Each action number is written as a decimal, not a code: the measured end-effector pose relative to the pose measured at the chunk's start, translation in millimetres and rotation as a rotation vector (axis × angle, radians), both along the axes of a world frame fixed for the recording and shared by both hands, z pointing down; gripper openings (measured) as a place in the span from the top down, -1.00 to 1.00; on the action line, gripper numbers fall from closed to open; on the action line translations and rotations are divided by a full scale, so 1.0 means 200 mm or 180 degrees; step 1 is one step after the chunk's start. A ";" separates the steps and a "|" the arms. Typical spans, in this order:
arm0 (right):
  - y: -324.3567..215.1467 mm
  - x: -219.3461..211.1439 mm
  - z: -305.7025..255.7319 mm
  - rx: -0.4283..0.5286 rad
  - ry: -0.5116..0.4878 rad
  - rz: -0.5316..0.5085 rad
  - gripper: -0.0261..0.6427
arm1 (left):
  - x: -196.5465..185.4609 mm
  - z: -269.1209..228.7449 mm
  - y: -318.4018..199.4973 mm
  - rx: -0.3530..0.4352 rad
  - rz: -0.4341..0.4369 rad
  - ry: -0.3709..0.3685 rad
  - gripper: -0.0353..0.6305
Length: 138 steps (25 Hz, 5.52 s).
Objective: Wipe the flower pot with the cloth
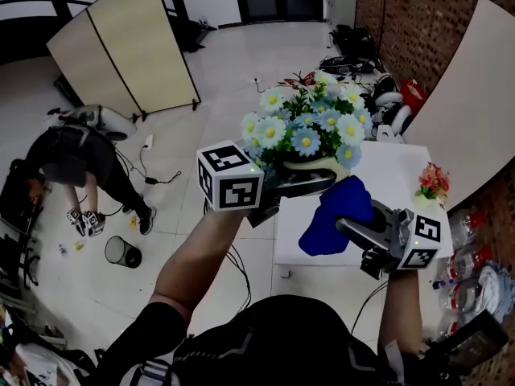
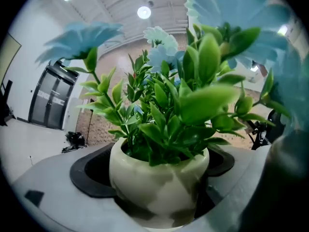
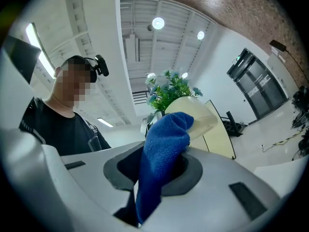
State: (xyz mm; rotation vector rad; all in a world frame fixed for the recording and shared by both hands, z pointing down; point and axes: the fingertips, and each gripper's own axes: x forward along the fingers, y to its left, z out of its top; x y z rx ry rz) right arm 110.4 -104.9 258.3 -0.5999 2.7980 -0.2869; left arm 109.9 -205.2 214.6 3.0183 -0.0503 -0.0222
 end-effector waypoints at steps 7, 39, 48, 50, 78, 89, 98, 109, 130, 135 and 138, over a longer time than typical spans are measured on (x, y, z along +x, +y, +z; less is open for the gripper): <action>-0.26 0.14 0.19 -0.0315 0.0093 0.0231 0.69 | 0.01 -0.06 0.08 -0.0061 0.0308 0.0206 -0.75; -0.33 -0.10 0.33 -0.0424 0.0210 0.0172 0.69 | 0.02 -0.08 0.10 -0.0066 0.0334 0.0291 -0.75; -0.38 -0.21 0.11 0.0008 0.0008 0.0039 0.69 | 0.01 -0.07 0.08 -0.0080 0.0271 0.0147 -0.75; -0.31 -0.22 0.11 0.0066 0.0026 -0.0038 0.69 | 0.01 -0.05 0.07 -0.0098 0.0211 0.0142 -0.75; -0.38 -0.22 0.11 0.0065 -0.0068 -0.0104 0.69 | 0.01 -0.08 0.08 -0.0105 0.0080 0.0303 -0.75; -0.09 -0.17 0.07 0.0146 -0.0237 -0.0205 0.69 | 0.02 0.00 0.00 -0.0170 -0.0114 0.0310 -0.75; 0.01 -0.15 0.02 0.0163 -0.0341 -0.0198 0.69 | 0.02 0.04 -0.04 -0.0219 -0.0098 0.0286 -0.75; -0.24 0.46 -0.09 0.0369 -0.0090 0.0534 0.69 | 0.00 0.01 0.12 -0.0145 0.0408 0.0199 -0.75; -0.17 0.14 -0.17 0.0358 0.0627 -0.0803 0.69 | -0.10 0.11 0.27 -0.0016 0.0868 -0.0009 -0.75; -0.04 0.06 -0.17 0.0375 0.0739 -0.0749 0.69 | -0.08 0.14 0.20 -0.0029 0.0620 -0.0020 -0.75; 0.03 -0.03 -0.14 0.0342 0.0838 -0.0709 0.69 | -0.06 0.16 0.18 -0.0058 0.0491 0.0000 -0.75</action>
